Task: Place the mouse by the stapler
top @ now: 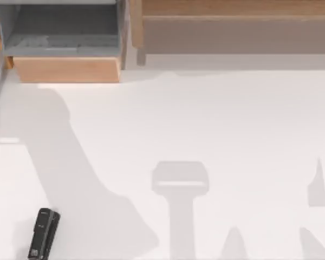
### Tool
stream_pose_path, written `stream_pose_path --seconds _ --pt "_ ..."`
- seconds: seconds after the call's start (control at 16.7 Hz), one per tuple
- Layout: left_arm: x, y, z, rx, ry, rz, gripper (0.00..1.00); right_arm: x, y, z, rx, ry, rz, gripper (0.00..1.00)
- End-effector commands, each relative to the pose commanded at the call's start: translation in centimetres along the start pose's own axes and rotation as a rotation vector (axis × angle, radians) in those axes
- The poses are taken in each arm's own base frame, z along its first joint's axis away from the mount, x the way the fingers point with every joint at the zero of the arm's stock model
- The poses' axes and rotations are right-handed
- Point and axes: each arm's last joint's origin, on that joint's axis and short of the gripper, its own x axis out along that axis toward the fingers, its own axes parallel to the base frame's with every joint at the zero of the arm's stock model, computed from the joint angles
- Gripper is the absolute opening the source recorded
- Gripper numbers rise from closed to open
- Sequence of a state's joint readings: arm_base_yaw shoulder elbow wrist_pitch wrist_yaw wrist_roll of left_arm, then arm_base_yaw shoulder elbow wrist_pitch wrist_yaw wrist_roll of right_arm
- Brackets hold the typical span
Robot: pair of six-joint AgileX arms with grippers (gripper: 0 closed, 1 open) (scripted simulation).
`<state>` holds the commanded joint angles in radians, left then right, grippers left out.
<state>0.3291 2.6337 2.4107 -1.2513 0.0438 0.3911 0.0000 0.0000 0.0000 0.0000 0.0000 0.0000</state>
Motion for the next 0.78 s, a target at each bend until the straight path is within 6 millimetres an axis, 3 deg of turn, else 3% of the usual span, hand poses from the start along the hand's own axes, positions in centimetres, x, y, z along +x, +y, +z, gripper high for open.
stream_pose_path --seconds 0.42,0.78 --pt "-0.5 0.2 -0.1 -0.008 -0.008 0.004 0.0 0.0 0.0 0.0 0.0 0.0 0.0 1.0" --pt "-6.6 -0.5 -1.2 -0.131 -0.08 0.035 0.0 0.0 0.0 0.0 0.0 0.0 0.0 1.0"
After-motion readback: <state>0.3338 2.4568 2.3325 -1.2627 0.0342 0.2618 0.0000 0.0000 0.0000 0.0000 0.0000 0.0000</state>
